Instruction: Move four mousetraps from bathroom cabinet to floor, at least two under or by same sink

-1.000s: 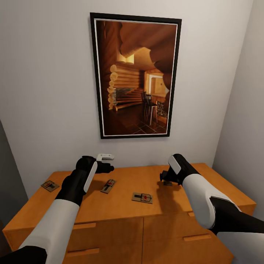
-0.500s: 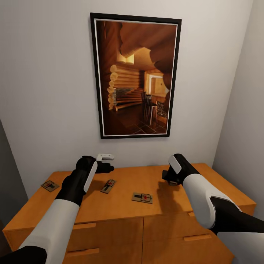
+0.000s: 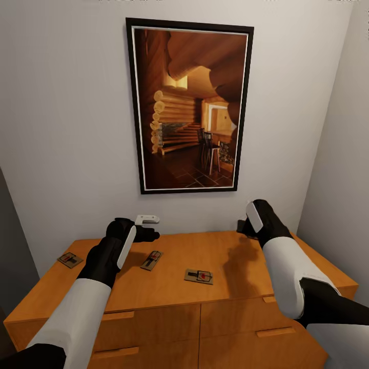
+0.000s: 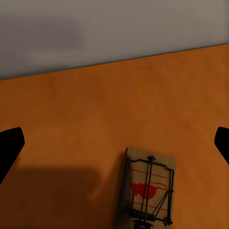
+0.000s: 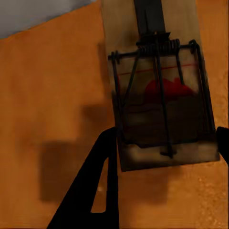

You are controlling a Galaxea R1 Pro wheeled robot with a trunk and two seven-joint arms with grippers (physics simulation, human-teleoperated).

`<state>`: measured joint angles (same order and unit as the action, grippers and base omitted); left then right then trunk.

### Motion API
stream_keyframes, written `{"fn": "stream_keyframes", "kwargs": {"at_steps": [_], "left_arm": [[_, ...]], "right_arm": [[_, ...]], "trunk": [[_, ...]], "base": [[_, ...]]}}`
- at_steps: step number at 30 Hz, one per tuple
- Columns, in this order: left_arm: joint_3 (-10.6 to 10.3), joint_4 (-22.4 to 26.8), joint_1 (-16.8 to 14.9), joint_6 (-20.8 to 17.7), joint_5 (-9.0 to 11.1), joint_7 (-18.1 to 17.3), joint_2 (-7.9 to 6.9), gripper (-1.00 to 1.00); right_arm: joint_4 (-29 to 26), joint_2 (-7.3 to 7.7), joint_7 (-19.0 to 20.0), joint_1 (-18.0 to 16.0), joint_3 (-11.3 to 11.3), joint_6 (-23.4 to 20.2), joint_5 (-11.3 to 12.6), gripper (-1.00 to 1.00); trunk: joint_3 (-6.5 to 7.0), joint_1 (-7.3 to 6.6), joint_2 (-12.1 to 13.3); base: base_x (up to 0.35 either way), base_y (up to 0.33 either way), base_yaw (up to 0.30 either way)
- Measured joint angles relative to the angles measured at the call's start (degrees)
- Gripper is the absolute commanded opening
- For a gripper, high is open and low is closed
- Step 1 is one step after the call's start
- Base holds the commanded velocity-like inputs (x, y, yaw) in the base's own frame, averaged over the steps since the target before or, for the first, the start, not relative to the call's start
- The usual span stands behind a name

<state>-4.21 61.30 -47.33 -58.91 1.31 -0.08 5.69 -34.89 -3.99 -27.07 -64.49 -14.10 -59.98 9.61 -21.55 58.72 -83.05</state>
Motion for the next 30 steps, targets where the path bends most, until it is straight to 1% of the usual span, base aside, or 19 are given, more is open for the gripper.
{"fn": "stream_keyframes", "kwargs": {"at_steps": [1,9,19,30], "left_arm": [[0.00,0.00,0.00,0.00,0.00,0.00,0.01,1.00],[0.00,0.00,0.00,0.00,0.00,0.00,0.02,1.00],[0.00,0.00,0.00,0.00,0.01,0.00,0.03,1.00],[0.00,0.00,0.00,0.00,0.01,0.00,-0.01,1.00]], "right_arm": [[-0.05,0.00,0.01,0.03,-0.05,0.01,0.44,-1.00],[-0.57,0.00,-0.02,0.03,-0.02,0.01,0.42,-1.00],[-4.44,0.00,-0.04,0.04,-0.05,0.02,0.40,-1.00],[-4.84,0.01,-0.04,0.11,-0.24,0.02,0.44,-1.00]], "trunk": [[-0.01,0.01,0.01],[-0.01,0.01,0.01],[-0.01,0.01,0.01],[-0.01,0.01,0.01]], "base": [[0.000,0.000,0.000],[0.000,0.000,0.000],[0.000,0.000,0.000],[0.000,0.000,0.000]]}}
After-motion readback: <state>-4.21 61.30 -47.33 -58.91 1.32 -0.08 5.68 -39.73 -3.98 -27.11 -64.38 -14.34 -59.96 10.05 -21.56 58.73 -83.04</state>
